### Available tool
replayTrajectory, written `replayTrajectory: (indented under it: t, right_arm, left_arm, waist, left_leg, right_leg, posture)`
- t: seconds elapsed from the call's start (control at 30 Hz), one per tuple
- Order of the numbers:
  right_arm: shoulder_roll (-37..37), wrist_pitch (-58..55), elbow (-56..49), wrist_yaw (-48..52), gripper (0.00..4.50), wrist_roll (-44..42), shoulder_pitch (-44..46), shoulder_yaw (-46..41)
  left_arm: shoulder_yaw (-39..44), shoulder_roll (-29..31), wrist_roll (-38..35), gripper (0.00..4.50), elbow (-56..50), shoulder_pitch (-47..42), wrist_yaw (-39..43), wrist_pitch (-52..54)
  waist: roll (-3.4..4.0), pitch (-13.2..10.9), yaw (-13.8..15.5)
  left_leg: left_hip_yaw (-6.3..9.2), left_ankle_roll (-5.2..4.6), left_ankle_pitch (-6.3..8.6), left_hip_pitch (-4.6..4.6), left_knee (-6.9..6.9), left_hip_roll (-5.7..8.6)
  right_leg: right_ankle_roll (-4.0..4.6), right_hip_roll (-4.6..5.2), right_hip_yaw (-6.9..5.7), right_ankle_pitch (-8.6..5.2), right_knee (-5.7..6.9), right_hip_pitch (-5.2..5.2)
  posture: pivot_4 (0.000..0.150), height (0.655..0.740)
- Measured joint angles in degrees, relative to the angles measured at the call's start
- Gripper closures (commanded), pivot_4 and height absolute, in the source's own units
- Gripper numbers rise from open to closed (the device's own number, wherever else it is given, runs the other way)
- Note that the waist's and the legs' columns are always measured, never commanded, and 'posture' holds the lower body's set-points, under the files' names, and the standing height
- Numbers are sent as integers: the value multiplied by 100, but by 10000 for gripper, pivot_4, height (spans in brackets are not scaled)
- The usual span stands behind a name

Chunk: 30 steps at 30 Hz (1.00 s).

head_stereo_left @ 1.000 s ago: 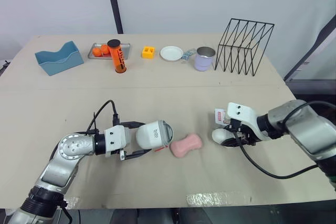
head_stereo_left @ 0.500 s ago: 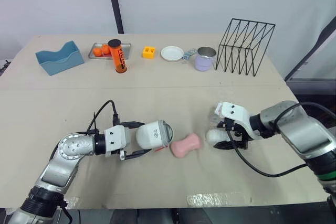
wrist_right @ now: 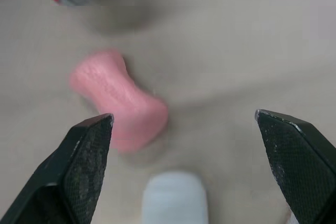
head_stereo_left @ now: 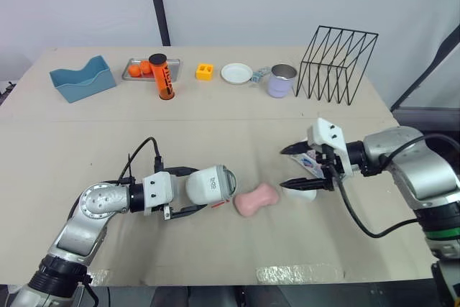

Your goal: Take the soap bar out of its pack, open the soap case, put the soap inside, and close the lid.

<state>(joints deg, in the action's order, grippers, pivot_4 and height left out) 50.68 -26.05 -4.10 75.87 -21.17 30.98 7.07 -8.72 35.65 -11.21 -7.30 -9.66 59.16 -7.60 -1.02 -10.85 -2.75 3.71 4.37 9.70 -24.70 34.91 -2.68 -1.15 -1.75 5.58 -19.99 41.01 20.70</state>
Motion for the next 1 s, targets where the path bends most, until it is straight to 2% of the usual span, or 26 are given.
replayTrajectory:
  t: [0.17, 0.43, 0.83, 1.0]
  right_arm:
    - [-653, 1163, 102, 403, 449, -397, -639, -342]
    - [-982, 2407, 268, 1017, 449, -543, -1137, -349]
    - [-1168, 2640, 506, 1034, 449, -498, -1027, -267]
    - [-1161, 2247, 465, 953, 449, -686, -1069, -286]
  left_arm:
    - [3, 43, -49, 8739, 24, -14, 87, 21]
    - [14, 347, -344, 8739, 29, -35, 538, 309]
    - [17, 1129, -516, 8739, 106, -547, 1380, 958]
    - [15, 1336, -511, 8739, 105, -799, 1593, 1285]
  waist:
    - [0, 0, 1]
    - [4, -2, -2]
    - [4, -2, -1]
    - [4, -3, 0]
  left_leg:
    - [13, 0, 0, 4, 2, 1]
    - [21, 1, 0, 22, 5, 2]
    - [24, 1, -1, 28, 5, 1]
    - [25, 1, -1, 27, 5, 1]
  right_leg:
    - [0, 0, -11, 0, -2, -13]
    - [-2, -3, -16, -1, -2, -38]
    - [-3, -5, -17, -2, -3, -45]
    - [-3, -5, -18, -2, -3, -45]
  posture:
    - [1500, 7400]
    - [1500, 7400]
    - [1500, 7400]
    - [1500, 7400]
